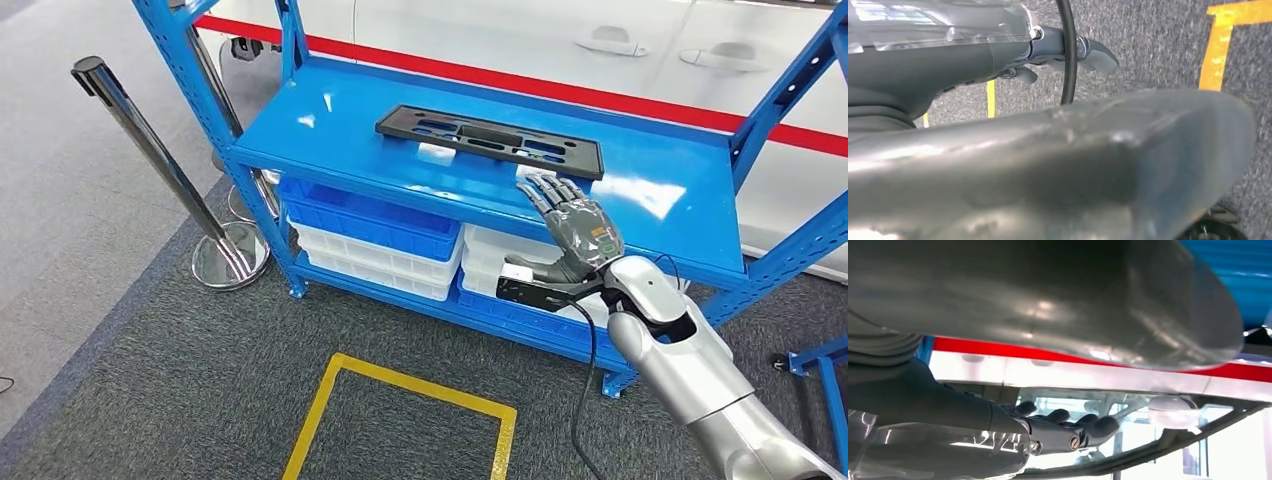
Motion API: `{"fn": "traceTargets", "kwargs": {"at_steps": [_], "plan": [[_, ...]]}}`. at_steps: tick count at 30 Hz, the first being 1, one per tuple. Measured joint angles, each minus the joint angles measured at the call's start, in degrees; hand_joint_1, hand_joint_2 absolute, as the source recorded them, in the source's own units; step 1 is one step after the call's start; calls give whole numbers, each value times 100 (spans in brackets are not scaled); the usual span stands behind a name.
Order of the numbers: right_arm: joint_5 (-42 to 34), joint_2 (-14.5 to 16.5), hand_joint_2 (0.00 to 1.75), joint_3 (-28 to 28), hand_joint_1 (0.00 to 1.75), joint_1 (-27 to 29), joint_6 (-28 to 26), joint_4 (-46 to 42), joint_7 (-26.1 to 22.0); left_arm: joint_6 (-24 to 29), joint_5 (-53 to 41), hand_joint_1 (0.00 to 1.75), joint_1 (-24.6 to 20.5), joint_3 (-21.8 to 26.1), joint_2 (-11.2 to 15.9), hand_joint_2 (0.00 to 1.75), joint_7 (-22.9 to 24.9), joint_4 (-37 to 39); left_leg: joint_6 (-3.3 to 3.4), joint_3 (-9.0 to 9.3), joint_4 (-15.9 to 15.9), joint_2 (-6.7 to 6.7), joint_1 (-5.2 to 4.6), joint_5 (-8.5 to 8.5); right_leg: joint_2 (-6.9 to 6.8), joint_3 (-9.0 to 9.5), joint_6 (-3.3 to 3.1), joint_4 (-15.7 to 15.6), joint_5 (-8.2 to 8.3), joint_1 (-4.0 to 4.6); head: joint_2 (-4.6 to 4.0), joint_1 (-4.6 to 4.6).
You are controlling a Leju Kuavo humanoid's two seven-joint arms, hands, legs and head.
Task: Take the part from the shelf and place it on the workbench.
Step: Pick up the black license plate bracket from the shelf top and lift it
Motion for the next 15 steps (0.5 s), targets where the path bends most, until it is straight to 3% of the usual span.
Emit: {"fn": "traceTargets", "kwargs": {"at_steps": [2,4,5,6,7,8,10,11,15], "plan": [[-2,-9,0,-4,0,9,-19,-17,0,-5,-13,0,-3,0,2,0,0,2,-71,-134,328,9,12,-171,-2,80,-58,-44,-26,-40,0,-1],[-5,-14,0,-7,0,29,-33,-24,-1,-6,-28,0,0,0,2,0,1,3,-129,-541,1073,13,48,-443,-11,142,-95,-49,-72,-43,0,-1],[-6,-15,0,-8,0,48,-36,-24,-2,-8,-35,0,4,0,3,0,1,3,-150,-765,1423,13,65,-523,-13,171,-99,-46,-99,-44,0,-1],[-7,-15,0,-8,0,70,-36,-24,-4,-9,-40,0,10,0,4,0,2,3,-165,-919,1610,13,78,-499,-14,207,-96,-45,-130,-47,0,-1],[-8,-15,0,-8,0,87,-36,-24,-6,-10,-46,0,16,0,5,0,2,4,-173,-968,1576,14,89,-361,-13,249,-88,-42,-164,-52,0,-1],[-9,-15,0,-10,0,97,-36,-25,-9,-11,-52,0,20,0,5,0,2,4,-174,-902,1315,15,98,-125,-11,301,-75,-38,-203,-59,0,-1],[-16,-15,0,-16,0,93,-32,-30,-19,-2,-75,0,17,0,4,0,-1,5,-156,-618,542,21,95,328,-6,396,-24,-29,-286,-61,0,-1],[-21,-12,0,-15,0,77,-21,-31,-30,21,-86,0,-1,0,-2,0,3,5,-129,-497,253,21,85,427,-3,416,9,-22,-318,-55,0,-1],[-31,45,0,32,0,-62,49,-26,-57,150,-97,0,-123,0,-79,0,97,7,8,-400,26,4,60,391,-11,426,142,-37,-368,-45,0,0]]}}
